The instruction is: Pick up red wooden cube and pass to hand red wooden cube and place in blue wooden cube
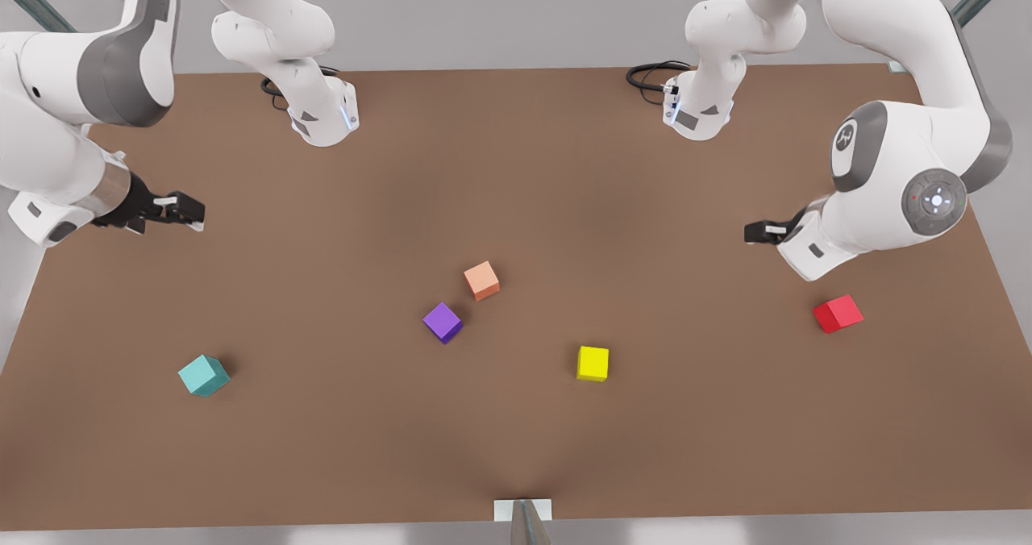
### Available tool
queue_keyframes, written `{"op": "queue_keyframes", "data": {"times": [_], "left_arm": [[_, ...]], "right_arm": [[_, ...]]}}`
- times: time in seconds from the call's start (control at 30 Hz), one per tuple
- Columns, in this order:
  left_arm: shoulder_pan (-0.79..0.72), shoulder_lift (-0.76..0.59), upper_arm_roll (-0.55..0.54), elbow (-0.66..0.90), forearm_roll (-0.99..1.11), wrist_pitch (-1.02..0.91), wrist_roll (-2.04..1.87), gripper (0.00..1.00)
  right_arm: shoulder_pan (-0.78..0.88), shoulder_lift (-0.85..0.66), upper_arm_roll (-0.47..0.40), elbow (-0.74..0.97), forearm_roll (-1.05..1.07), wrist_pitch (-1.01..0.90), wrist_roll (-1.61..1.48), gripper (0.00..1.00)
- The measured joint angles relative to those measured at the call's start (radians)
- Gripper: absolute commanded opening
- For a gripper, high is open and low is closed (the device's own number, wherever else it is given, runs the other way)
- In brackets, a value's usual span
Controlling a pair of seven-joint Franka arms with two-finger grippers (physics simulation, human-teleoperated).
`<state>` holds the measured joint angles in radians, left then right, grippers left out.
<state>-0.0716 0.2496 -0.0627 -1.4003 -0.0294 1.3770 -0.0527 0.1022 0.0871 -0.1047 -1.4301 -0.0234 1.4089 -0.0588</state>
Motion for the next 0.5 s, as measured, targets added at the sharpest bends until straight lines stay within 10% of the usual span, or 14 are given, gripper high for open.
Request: {"op": "queue_keyframes", "data": {"times": [0.5], "left_arm": [[0.186,0.286,0.269,-0.200,-0.102,0.491,0.009,1.00]], "right_arm": [[-0.003,0.003,0.001,-0.022,0.005,0.061,-0.033,1.00]]}}
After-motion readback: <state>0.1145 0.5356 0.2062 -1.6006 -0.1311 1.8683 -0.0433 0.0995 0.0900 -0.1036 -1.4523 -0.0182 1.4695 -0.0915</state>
